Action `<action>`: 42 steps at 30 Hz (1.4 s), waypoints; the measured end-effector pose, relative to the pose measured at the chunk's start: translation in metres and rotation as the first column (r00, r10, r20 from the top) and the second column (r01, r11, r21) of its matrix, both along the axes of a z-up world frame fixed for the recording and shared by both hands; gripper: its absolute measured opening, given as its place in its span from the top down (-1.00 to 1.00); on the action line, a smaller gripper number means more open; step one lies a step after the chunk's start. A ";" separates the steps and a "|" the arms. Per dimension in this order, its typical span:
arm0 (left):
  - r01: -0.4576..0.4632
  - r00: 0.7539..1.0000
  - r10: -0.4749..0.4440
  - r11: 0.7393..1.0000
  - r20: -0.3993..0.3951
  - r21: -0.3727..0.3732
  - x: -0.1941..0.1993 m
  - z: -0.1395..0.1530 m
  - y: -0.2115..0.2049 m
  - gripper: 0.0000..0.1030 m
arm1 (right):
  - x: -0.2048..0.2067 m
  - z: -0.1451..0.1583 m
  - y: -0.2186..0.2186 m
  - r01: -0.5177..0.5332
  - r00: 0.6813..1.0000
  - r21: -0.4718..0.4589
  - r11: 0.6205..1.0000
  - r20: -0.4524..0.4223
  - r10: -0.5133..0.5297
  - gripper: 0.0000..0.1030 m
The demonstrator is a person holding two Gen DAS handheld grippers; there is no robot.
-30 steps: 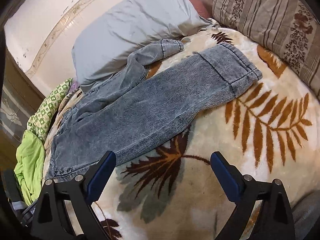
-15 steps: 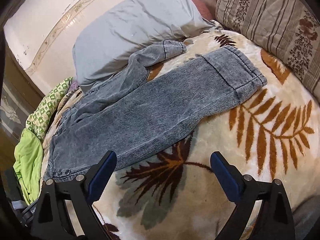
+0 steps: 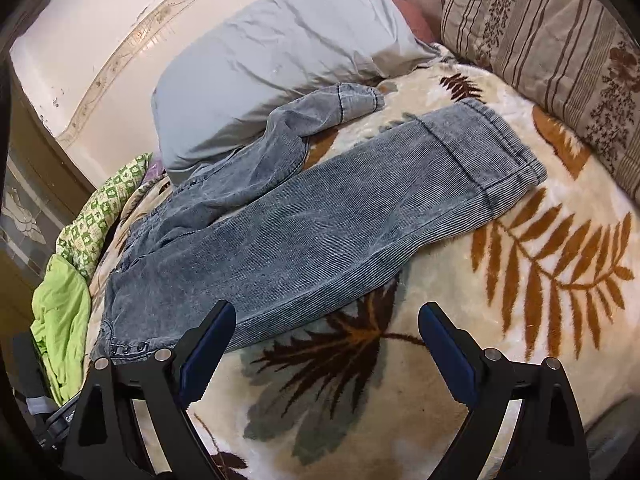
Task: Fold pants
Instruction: 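Move both grippers over the grey jeans toward the waistband and legs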
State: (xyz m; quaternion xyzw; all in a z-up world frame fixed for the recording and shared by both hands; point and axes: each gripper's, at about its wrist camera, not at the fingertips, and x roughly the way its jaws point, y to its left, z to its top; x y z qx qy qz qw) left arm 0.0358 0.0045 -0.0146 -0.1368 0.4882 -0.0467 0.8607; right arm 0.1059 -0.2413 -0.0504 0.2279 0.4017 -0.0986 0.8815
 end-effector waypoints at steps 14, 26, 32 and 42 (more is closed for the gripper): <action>-0.009 1.000 0.009 0.999 -0.009 -0.043 0.015 -0.003 -0.001 -0.90 | 0.007 -0.003 -0.012 0.035 0.999 0.029 0.999 0.007 -0.035 -0.82; -0.023 0.999 0.020 0.996 -0.040 -0.087 0.034 -0.006 0.004 -0.90 | 0.020 -0.006 -0.027 0.061 0.998 0.009 0.998 -0.026 -0.061 -0.65; -0.055 0.998 0.049 0.987 -0.045 -0.151 0.038 -0.007 0.020 -0.86 | 0.019 -0.010 -0.051 0.130 0.992 0.075 0.989 -0.014 -0.129 -0.50; -0.021 0.995 0.011 0.995 0.103 0.097 -0.025 0.040 -0.002 -0.81 | -0.026 0.042 0.009 -0.001 0.997 -0.082 0.997 0.076 0.007 -0.53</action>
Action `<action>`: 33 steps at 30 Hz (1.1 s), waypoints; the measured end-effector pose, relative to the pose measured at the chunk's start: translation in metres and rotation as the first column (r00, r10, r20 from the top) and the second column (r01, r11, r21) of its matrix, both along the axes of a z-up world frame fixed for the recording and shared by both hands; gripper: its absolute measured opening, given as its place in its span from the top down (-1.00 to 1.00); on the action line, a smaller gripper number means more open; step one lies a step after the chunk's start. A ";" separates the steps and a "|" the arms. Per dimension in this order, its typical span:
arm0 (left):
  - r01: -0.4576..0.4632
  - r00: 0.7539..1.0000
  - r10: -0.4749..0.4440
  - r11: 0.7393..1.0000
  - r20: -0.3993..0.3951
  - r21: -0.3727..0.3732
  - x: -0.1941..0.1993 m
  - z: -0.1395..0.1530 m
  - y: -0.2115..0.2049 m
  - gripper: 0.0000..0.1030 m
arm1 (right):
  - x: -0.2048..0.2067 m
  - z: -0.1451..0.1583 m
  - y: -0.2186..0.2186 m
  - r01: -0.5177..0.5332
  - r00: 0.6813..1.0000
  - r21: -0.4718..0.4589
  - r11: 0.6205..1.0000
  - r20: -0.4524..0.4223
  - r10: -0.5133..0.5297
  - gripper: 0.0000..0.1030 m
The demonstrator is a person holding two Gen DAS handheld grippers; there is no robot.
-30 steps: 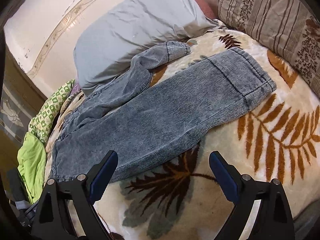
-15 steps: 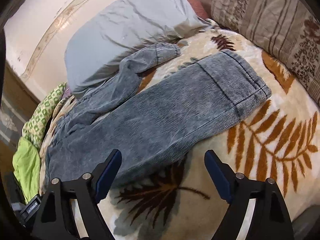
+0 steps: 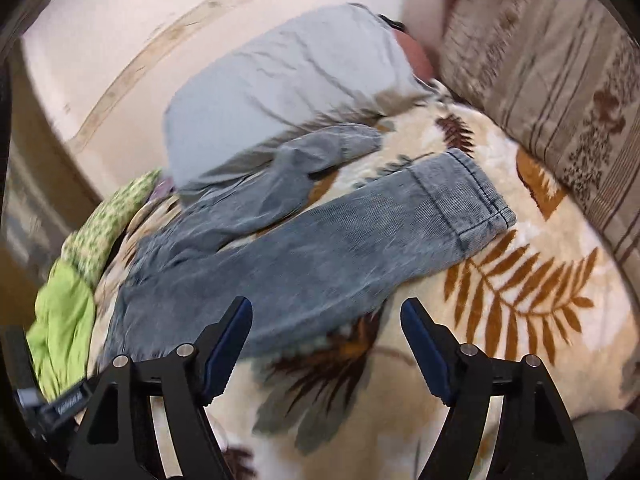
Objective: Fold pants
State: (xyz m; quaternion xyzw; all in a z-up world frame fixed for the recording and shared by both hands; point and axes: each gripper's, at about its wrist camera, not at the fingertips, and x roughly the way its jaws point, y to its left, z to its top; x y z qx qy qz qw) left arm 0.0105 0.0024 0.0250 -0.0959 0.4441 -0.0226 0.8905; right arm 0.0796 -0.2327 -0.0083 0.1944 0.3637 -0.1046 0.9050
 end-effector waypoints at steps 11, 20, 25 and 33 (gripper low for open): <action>0.047 0.997 -0.050 0.998 0.066 0.043 -0.061 0.034 -0.012 -0.81 | -0.029 0.027 0.031 -0.076 0.997 0.015 0.997 0.025 0.076 -0.76; 0.059 0.997 -0.062 0.996 -0.043 -0.067 -0.007 0.030 0.000 -0.81 | 0.002 0.030 -0.014 -0.013 1.000 0.043 0.999 -0.011 0.013 -0.78; 0.029 0.987 -0.044 0.994 -0.156 -0.101 0.043 -0.001 0.007 -0.81 | 0.034 -0.005 -0.054 0.053 0.992 0.112 0.992 -0.116 -0.040 -0.73; -0.054 0.970 0.014 0.986 -0.242 -0.157 0.087 -0.040 0.020 -0.80 | 0.051 -0.059 -0.102 0.217 0.962 0.212 0.953 -0.211 -0.172 -0.40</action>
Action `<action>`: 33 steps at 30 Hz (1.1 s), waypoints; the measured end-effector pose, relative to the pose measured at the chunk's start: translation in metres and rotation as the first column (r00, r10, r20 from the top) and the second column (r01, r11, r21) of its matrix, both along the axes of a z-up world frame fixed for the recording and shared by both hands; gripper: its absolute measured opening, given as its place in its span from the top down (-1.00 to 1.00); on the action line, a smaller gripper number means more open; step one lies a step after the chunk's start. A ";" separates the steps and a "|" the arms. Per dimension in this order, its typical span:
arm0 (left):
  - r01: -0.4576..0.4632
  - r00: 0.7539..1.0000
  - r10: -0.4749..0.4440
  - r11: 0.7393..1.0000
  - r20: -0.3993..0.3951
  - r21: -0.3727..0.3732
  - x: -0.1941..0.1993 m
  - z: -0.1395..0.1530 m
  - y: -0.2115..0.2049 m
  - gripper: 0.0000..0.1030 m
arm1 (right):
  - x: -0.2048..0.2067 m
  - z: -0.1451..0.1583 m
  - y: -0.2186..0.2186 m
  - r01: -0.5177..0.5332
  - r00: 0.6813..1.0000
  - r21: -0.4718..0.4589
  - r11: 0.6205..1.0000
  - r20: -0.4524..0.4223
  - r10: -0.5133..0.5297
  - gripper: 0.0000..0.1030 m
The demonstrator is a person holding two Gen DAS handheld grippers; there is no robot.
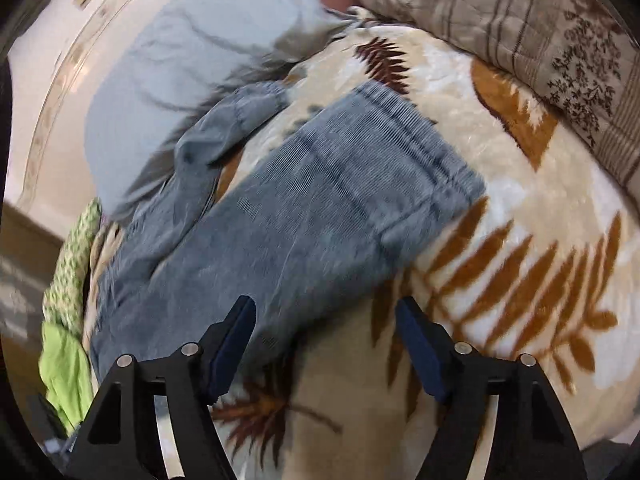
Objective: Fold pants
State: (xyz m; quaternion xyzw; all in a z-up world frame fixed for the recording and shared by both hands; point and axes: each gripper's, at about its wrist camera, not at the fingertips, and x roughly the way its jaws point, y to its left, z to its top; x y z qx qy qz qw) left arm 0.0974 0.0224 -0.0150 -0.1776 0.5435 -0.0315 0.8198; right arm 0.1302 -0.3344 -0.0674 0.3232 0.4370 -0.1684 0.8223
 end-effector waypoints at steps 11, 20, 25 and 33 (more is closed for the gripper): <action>-0.147 0.988 0.149 0.988 -0.037 0.052 0.029 0.004 0.039 0.53 | -0.006 0.022 -0.007 0.024 1.000 -0.122 0.992 0.005 -0.024 0.87; -0.131 0.989 0.136 0.987 -0.054 0.093 -0.004 0.002 0.054 0.52 | -0.046 0.010 0.025 -0.064 0.980 -0.176 0.982 -0.197 0.029 0.86; -0.087 0.996 0.089 0.974 -0.002 0.210 0.004 0.021 0.032 0.36 | -0.053 0.027 0.026 -0.047 0.992 -0.182 0.982 -0.126 0.024 0.23; -0.001 0.978 -0.047 0.972 0.201 0.234 -0.038 0.074 -0.014 -0.21 | -0.091 0.092 0.052 -0.088 0.983 -0.202 0.975 0.142 0.118 -0.56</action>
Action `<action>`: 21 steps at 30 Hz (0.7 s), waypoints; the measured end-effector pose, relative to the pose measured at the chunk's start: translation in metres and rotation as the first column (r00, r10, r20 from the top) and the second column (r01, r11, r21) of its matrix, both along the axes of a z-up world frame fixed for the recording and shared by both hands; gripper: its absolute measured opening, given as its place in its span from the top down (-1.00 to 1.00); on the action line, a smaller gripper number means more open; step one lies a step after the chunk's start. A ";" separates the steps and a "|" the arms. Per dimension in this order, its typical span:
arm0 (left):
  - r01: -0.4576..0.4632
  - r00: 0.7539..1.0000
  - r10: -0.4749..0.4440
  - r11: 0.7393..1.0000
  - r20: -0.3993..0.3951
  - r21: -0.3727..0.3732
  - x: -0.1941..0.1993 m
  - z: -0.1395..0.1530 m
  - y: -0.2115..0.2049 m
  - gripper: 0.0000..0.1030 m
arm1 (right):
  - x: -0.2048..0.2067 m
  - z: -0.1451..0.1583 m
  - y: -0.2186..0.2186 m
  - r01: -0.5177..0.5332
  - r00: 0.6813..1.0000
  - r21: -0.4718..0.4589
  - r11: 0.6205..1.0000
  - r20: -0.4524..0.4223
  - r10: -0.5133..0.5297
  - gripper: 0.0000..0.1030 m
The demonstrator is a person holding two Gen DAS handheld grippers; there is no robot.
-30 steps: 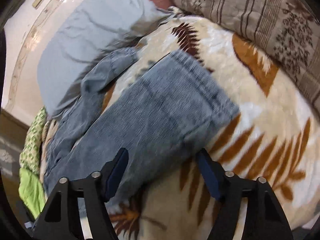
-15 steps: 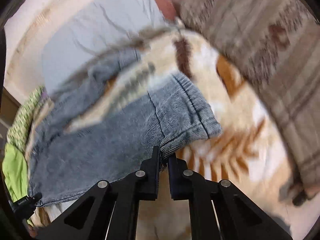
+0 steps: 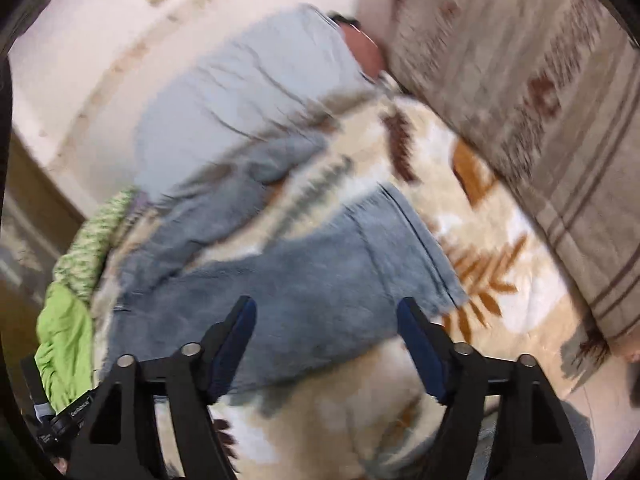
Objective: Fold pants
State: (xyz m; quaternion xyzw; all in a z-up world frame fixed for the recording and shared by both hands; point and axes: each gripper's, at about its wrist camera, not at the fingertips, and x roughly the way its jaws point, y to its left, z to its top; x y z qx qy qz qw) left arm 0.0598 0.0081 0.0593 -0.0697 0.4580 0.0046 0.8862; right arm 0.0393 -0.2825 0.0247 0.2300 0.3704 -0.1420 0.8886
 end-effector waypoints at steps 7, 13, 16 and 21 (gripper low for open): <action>0.078 0.983 -0.091 0.993 0.160 0.088 -0.035 0.044 -0.052 -0.57 | 0.019 0.029 0.029 -0.065 0.989 -0.085 0.994 0.128 0.076 -0.68; 0.099 0.982 -0.107 0.993 0.155 0.057 -0.056 0.048 -0.058 -0.58 | 0.031 0.036 0.029 -0.076 0.981 -0.047 0.996 0.173 0.083 -0.68; 0.101 0.981 -0.108 0.993 0.161 0.055 -0.041 0.053 -0.055 -0.58 | 0.043 0.036 0.022 -0.086 0.982 -0.017 0.996 0.168 0.088 -0.68; 0.098 0.980 -0.108 0.993 0.168 0.068 -0.008 0.050 -0.065 -0.58 | 0.068 0.031 0.011 -0.090 0.987 0.000 0.996 0.132 0.089 -0.68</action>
